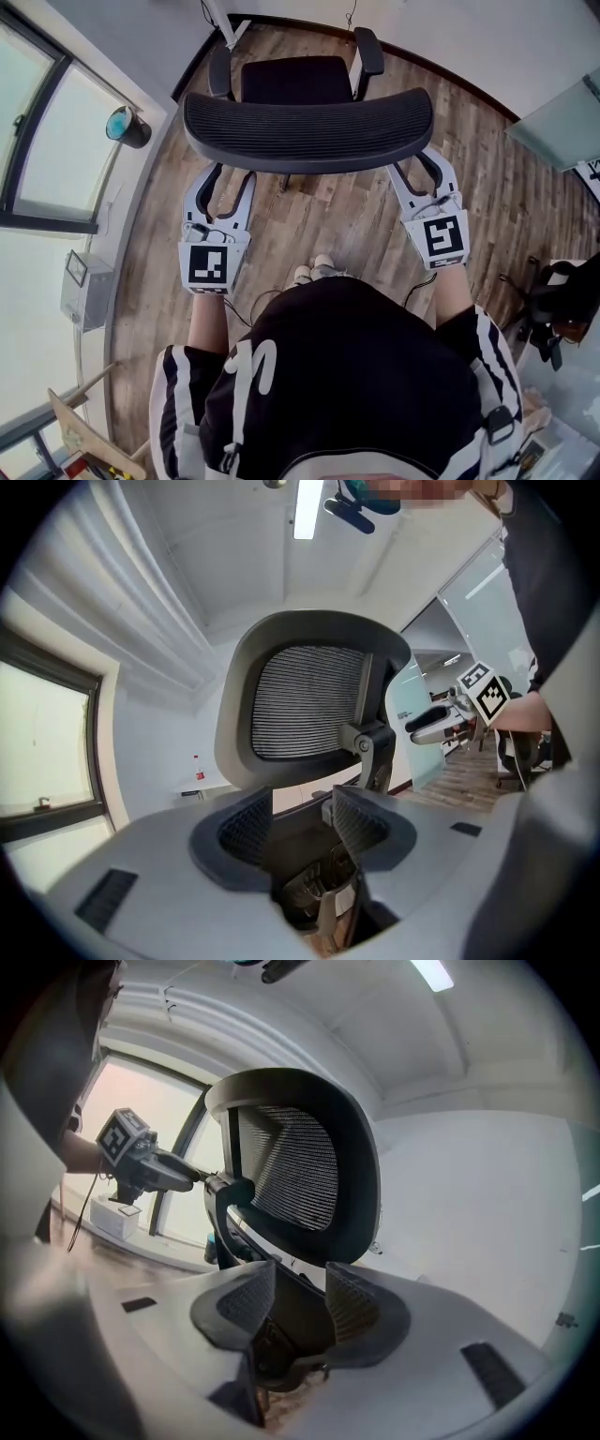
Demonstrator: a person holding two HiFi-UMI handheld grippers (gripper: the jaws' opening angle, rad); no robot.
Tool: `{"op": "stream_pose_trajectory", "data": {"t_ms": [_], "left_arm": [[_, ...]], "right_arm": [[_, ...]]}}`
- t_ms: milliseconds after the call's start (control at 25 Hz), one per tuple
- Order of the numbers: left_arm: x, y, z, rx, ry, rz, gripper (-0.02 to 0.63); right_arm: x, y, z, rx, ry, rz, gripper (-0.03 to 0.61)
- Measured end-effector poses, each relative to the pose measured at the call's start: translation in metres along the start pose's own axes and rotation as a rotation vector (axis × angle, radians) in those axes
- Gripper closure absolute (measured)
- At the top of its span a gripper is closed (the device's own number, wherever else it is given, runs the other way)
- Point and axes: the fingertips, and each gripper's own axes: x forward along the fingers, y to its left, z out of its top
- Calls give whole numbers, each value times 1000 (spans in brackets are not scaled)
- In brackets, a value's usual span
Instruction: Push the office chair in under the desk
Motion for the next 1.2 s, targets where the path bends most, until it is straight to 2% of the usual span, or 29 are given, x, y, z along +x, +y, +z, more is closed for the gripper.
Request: {"op": "stream_pose_trajectory", "data": {"t_ms": [120, 360, 640, 760, 960, 1200], "left_arm": [[2, 9, -5, 10, 11, 26, 420], [15, 23, -14, 66, 53, 18, 376], [33, 17, -26, 149, 108, -35, 353], [38, 15, -25, 171, 115, -34, 342], [43, 18, -26, 164, 108, -28, 338], [40, 25, -40, 184, 157, -17, 322]], "right_arm": [[7, 0, -5, -30, 9, 7, 409], [21, -3, -8, -86, 31, 18, 362], [32, -7, -8, -133, 43, 26, 339], [30, -9, -8, -144, 38, 28, 339], [31, -9, -13, -158, 42, 13, 337], [33, -9, -14, -182, 58, 7, 336]]}}
